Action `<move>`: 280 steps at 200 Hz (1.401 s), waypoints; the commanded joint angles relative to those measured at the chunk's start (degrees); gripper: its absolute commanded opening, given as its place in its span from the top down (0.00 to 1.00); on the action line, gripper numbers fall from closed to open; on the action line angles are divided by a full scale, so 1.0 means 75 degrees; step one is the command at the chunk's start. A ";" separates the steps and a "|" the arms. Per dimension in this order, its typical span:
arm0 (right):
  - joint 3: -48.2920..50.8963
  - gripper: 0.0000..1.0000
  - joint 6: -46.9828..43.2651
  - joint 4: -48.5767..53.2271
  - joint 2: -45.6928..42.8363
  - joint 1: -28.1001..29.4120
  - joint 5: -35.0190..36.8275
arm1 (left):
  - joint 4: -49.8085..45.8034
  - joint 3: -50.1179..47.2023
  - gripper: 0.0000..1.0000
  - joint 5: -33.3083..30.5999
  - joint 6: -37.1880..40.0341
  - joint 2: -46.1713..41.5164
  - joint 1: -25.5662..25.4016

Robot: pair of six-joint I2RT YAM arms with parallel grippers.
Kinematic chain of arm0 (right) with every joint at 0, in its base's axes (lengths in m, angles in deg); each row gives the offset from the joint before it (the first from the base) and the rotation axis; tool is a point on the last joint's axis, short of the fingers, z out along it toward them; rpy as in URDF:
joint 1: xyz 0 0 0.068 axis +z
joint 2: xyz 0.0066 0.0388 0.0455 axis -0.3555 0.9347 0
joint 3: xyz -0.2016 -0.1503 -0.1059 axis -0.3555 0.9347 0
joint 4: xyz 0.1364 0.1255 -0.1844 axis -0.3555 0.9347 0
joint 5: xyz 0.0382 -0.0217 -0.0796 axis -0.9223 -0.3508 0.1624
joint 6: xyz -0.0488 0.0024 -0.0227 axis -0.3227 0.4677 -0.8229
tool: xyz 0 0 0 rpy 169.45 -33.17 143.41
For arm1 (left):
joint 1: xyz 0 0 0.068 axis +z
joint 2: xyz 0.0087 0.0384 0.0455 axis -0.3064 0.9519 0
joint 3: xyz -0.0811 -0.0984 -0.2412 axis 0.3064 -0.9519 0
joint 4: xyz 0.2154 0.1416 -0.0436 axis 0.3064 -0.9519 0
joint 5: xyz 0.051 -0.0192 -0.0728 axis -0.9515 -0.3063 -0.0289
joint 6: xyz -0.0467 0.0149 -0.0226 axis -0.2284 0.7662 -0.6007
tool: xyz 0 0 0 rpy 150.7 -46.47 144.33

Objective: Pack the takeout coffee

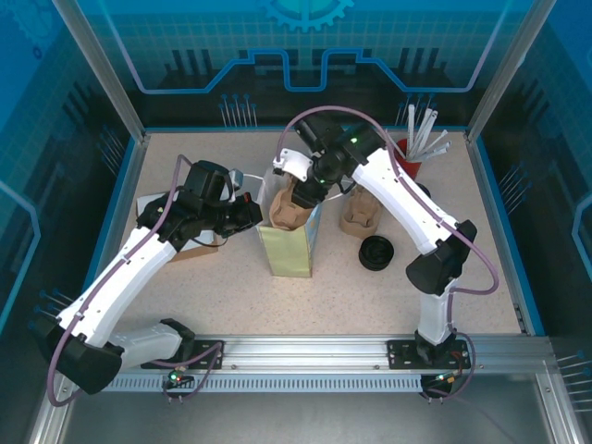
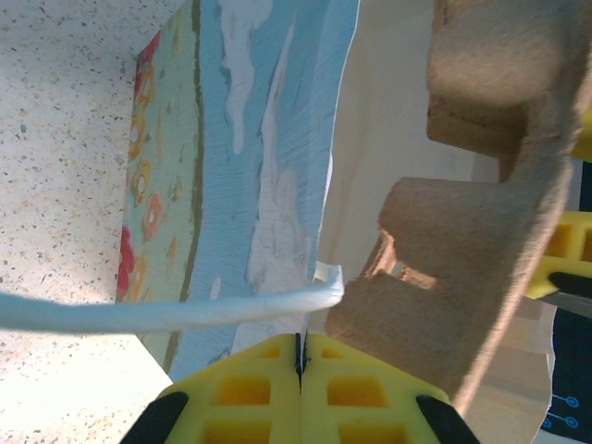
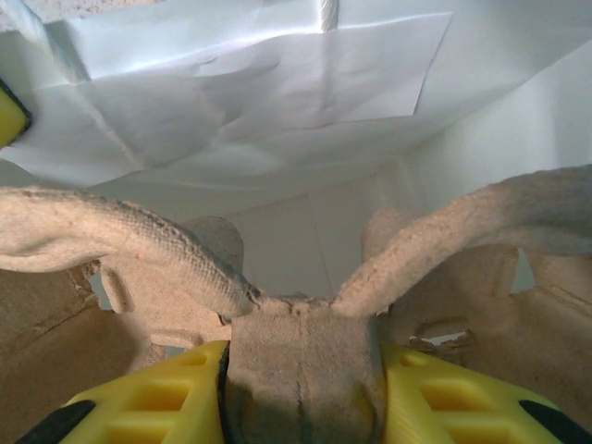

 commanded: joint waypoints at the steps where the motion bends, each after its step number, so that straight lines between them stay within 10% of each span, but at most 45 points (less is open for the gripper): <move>1: 0.0110 0.62 -0.0359 0.0673 0.0228 0.0226 0.0256 | 0.0160 0.0391 0.97 0.0067 0.0069 0.0041 -0.0133; 280: 0.1084 0.60 -0.0906 0.0030 -0.0868 0.0959 0.1122 | 0.0188 0.0629 0.97 -0.0269 0.0209 0.0160 -0.0658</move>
